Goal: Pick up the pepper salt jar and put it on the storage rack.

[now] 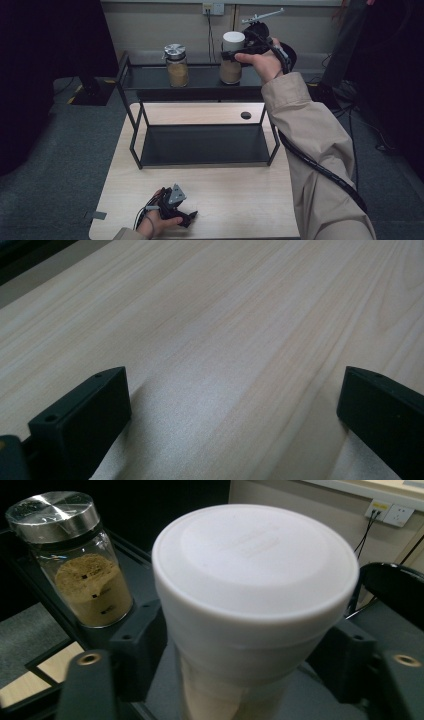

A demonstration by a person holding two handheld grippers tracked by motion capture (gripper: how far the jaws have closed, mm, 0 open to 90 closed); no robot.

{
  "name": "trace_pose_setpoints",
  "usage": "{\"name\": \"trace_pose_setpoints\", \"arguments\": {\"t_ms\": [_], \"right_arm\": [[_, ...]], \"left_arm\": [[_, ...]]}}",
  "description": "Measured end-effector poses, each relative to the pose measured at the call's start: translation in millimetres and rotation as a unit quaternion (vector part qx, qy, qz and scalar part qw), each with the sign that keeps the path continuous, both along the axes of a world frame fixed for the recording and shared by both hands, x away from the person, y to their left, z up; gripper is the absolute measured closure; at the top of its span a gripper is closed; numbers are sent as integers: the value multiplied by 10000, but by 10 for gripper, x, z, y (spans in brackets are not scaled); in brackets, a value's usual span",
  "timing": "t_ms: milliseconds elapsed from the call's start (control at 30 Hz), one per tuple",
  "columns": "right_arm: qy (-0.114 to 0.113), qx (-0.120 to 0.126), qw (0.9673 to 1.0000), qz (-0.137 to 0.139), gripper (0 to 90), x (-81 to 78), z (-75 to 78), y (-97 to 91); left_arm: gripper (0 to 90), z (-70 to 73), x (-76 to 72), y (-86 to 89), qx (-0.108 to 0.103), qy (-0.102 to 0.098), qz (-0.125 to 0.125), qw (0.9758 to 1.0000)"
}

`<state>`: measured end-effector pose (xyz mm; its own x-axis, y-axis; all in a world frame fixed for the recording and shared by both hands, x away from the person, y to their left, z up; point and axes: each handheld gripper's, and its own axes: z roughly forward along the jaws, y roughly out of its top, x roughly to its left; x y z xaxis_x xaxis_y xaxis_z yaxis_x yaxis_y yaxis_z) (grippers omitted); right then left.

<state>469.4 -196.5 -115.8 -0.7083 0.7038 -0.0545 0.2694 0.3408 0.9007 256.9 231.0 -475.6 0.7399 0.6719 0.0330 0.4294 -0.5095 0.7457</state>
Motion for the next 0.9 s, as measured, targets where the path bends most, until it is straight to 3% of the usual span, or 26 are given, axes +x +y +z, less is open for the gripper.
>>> {"name": "trace_pose_setpoints", "arguments": {"t_ms": [333,467,600,900], "right_arm": [[-47,-7,10000,7,77,-215,-11,-136],[-71,-19,10000,15,50,-318,-37,-216],[16,129,9999,23,0,-403,-96,-335],[-79,191,9997,149,0,-638,-271,-579]], "left_arm": [[0,-2,-3,-4,-6,-1,17,10000],[0,-2,-3,-5,-6,-1,19,10000],[0,-6,-5,-6,-18,-11,27,10000],[0,-6,-4,-16,-22,-8,53,10000]]}}
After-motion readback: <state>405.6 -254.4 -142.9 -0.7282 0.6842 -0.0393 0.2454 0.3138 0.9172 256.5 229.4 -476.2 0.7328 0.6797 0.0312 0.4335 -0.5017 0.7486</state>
